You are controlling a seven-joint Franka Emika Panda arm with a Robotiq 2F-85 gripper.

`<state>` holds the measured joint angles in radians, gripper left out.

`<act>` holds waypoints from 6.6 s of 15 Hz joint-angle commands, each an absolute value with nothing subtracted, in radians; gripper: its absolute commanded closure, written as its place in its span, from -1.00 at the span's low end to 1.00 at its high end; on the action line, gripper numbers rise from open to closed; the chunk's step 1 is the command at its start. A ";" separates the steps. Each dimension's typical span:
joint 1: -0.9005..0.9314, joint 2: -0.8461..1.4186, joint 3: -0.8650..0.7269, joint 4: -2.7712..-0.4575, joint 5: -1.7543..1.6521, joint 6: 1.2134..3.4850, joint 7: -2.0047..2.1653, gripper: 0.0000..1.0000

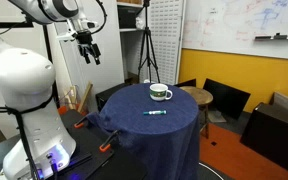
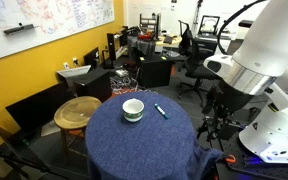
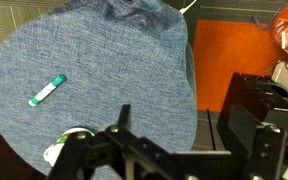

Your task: Put the marker in the cup

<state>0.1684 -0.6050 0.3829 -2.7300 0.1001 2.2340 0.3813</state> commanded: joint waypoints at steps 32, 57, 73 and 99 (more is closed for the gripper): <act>0.000 -1.141 0.153 -2.724 0.057 2.195 0.385 -1.00; -0.262 -0.917 -0.169 -2.576 0.125 2.168 0.365 -1.00; -0.312 -0.709 -0.168 -2.722 0.115 2.329 0.356 -1.00; -0.201 -0.314 -0.227 -2.772 0.237 2.692 0.184 -1.00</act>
